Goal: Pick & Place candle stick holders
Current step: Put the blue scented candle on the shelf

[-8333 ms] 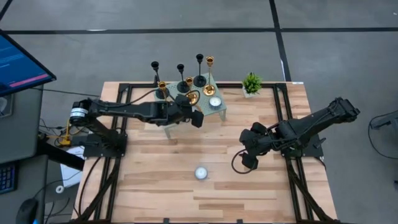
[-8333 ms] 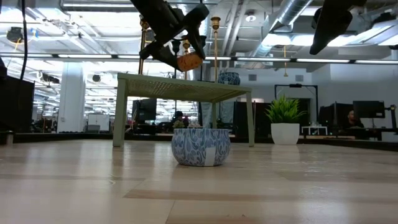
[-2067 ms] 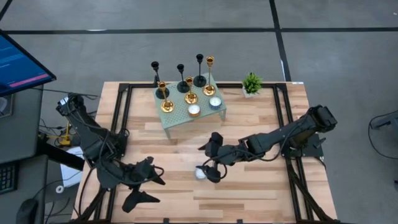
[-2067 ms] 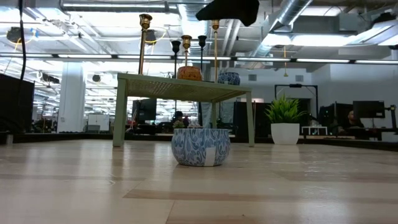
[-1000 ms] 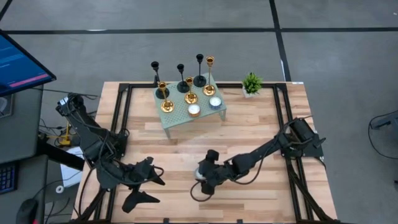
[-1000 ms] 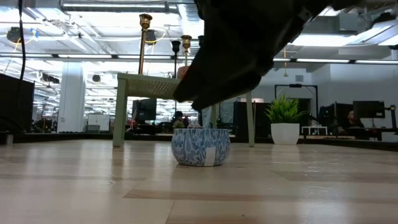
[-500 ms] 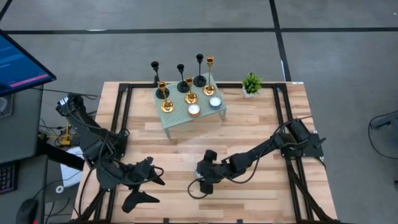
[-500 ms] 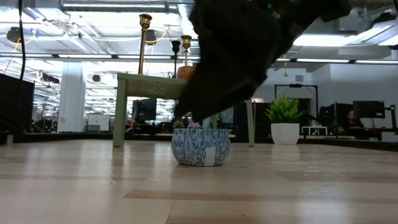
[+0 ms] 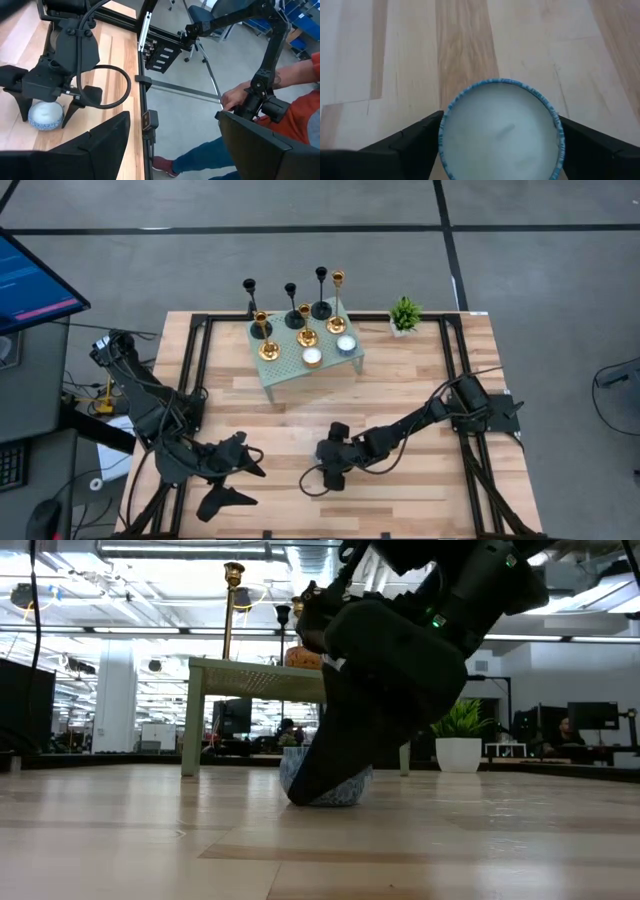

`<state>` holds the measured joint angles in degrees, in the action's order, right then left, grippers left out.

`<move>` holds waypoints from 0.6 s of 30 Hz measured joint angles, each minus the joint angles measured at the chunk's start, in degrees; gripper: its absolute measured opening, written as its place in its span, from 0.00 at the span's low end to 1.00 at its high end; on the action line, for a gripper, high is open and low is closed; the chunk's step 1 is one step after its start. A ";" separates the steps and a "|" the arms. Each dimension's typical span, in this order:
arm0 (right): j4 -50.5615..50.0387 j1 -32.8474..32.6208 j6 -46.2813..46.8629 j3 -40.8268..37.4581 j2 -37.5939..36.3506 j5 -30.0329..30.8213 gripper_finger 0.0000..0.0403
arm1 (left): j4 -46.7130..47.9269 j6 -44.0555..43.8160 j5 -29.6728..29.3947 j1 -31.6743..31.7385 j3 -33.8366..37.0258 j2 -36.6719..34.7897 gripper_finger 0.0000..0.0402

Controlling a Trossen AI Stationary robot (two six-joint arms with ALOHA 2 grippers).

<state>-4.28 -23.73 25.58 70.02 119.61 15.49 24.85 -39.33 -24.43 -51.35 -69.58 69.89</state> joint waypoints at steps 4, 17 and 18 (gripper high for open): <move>0.03 -0.02 0.25 0.00 -0.08 0.05 0.74 | 0.01 0.02 -0.25 0.00 0.00 0.00 0.77; -2.61 0.41 1.42 3.31 -4.40 -1.00 0.75 | 0.01 0.02 -0.42 0.00 0.00 0.00 0.77; -3.51 0.93 1.11 4.17 -5.10 -0.76 0.74 | 0.02 0.02 -0.42 0.00 0.00 0.00 0.77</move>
<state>-7.80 -22.80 26.69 74.19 114.51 14.73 24.86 -39.31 -24.84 -51.35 -69.58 69.89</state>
